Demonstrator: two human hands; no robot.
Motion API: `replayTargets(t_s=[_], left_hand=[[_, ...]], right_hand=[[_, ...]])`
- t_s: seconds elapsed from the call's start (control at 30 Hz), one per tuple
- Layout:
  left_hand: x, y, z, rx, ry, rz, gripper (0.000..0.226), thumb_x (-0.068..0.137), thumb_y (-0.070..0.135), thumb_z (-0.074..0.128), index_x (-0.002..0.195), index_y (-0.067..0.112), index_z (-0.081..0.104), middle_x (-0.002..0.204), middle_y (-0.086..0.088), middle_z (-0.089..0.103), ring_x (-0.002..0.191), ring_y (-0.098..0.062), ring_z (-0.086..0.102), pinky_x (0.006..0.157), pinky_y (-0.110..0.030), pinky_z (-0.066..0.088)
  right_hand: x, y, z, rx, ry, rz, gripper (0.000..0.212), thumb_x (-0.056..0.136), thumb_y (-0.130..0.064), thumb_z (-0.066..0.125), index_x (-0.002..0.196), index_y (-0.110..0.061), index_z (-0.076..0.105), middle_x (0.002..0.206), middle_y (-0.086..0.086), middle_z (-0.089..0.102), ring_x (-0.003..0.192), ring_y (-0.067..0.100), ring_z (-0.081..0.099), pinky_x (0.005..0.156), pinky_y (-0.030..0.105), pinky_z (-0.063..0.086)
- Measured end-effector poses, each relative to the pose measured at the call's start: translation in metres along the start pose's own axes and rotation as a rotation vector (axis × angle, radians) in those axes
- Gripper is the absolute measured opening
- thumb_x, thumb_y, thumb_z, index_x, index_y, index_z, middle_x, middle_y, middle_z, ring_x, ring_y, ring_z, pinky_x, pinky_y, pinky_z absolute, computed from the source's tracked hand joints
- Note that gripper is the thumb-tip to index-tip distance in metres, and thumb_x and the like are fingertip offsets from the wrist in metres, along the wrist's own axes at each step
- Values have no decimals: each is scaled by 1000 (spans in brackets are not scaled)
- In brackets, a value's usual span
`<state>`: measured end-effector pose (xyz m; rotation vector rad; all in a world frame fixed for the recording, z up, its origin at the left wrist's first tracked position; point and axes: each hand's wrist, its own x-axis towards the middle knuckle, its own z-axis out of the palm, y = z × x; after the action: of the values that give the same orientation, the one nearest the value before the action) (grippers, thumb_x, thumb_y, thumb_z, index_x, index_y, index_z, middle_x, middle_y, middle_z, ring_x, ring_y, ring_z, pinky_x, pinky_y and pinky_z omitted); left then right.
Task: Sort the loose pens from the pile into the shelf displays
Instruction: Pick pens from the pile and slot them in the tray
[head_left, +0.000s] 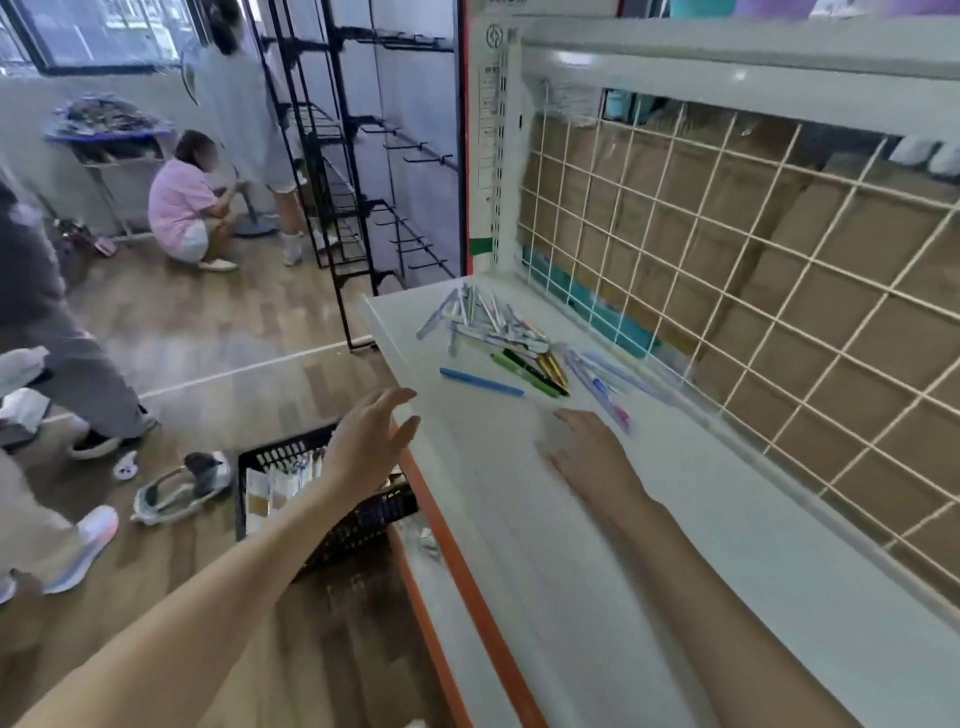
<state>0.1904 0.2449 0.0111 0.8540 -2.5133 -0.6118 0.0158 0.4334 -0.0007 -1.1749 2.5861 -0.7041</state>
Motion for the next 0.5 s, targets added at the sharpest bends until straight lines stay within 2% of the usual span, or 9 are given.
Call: replayTargets(t_s=[0.17, 0.27, 0.33, 0.4, 0.5], left_hand=[[81, -19, 18, 76, -119, 106, 42, 92, 25, 56, 133, 16, 49, 136, -7, 51, 113, -28, 55, 94, -36, 40], [121, -34, 30, 188, -249, 161, 45, 93, 32, 53, 136, 25, 43, 141, 1, 44, 123, -24, 46, 100, -37, 33], [141, -41, 37, 191, -301, 226, 39, 91, 35, 54, 130, 28, 50, 137, 6, 47, 125, -19, 44, 100, -35, 30], [155, -46, 44, 205, -348, 298, 27, 89, 35, 55, 116, 31, 59, 125, 8, 54, 121, -14, 46, 96, -33, 29], [172, -50, 50, 208, -393, 358, 16, 88, 36, 59, 102, 30, 63, 113, 9, 56, 112, -13, 49, 92, -30, 29]], right_hand=[[43, -5, 10, 22, 81, 115, 34, 89, -8, 53, 122, 0, 52, 121, 16, 52, 113, 31, 49, 93, 35, 39], [69, -7, 20, 47, 148, 202, 36, 90, -8, 52, 126, -3, 53, 122, 17, 52, 114, 31, 50, 93, 32, 39], [81, -7, 24, 28, 189, 247, 39, 91, -9, 52, 130, -9, 52, 127, 14, 49, 118, 27, 47, 98, 30, 37], [88, -7, 28, -13, 220, 296, 38, 90, -8, 51, 128, -13, 56, 124, 10, 48, 115, 26, 49, 96, 29, 39], [94, -8, 32, -26, 281, 339, 34, 89, -9, 52, 121, -15, 61, 118, 7, 49, 110, 24, 51, 94, 29, 41]])
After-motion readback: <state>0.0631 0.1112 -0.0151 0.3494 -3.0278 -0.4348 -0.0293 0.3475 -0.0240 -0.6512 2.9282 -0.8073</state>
